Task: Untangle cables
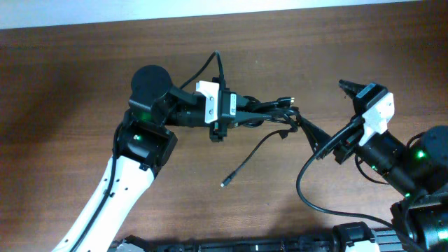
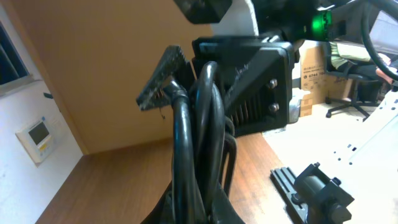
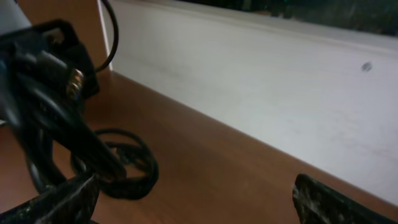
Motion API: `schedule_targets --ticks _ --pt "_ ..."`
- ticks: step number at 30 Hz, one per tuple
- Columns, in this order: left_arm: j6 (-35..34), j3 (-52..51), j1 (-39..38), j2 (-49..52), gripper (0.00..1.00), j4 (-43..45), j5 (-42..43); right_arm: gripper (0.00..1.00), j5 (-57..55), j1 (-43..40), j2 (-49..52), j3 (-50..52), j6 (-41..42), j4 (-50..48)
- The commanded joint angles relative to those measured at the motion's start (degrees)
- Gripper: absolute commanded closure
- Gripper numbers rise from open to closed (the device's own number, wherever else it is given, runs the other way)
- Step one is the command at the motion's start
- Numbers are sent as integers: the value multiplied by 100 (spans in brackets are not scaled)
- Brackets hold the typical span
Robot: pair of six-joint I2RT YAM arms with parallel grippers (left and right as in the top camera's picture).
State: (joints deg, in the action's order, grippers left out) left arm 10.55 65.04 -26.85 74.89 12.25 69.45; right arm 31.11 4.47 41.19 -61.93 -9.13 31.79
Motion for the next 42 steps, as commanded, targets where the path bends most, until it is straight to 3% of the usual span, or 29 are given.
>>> schedule_targets --ticks 1,20,33,36,38,42 --pt "109 48 2 -33 100 81 -22 1 315 2 11 -66 4 151" --pt "-83 50 2 -33 100 396 -282 1 404 2 11 -66 -9 439" --pt "-210 50 -496 -33 100 367 -111 0 636 2 17 -66 -11 -275" --pt "-210 50 -588 -33 100 352 66 14 619 2 17 -66 -9 -337" --pt "-210 50 -686 -33 100 348 136 36 625 2 17 -66 -9 -358" --pt "-208 48 -817 -33 100 352 129 71 890 2 17 -66 -9 -358"
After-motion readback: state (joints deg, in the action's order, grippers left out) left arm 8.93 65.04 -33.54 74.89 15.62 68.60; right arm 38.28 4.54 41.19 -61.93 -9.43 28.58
